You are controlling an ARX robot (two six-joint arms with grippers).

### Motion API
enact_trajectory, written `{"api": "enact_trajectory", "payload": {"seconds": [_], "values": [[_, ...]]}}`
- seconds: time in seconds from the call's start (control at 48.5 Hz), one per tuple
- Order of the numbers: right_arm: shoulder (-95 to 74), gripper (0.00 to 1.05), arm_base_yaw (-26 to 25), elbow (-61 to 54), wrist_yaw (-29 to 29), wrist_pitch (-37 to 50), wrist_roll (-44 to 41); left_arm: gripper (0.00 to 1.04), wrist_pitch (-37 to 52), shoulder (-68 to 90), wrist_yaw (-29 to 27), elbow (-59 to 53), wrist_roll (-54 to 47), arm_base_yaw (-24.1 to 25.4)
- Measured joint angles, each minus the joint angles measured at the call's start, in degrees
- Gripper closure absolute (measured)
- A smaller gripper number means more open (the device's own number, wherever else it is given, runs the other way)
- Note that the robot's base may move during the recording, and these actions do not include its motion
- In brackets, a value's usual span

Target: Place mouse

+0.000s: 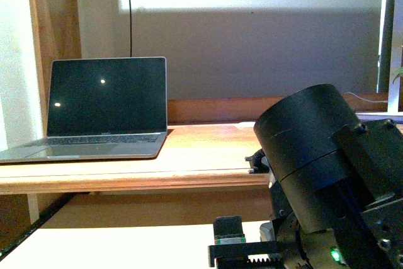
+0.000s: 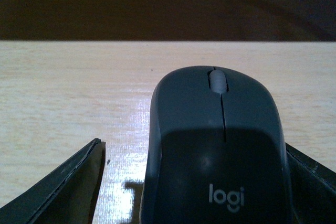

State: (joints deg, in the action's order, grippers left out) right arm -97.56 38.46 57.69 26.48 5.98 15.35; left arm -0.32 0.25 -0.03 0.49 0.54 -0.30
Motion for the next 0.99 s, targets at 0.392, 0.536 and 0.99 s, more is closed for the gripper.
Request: {"api": "enact_trajectory", "payload": {"seconds": [0.392,0.536,0.99], "values": [[-1.1,0.31,-0.5,0.8,0.3,0.9,-0.2,0.08,0.0,0.0,0.0,0.0,0.0,0.0],[0.1,0.48,-1.3,0.2,0.5,0.5,-0.2,0.08,0.0,0.0,0.0,0.0,0.0,0.0],[15.3,0.5,0.2,9.0,-1.9,-10.0,0.0,0.08,0.0,0.0,0.0,0.0,0.0,0.0]]}}
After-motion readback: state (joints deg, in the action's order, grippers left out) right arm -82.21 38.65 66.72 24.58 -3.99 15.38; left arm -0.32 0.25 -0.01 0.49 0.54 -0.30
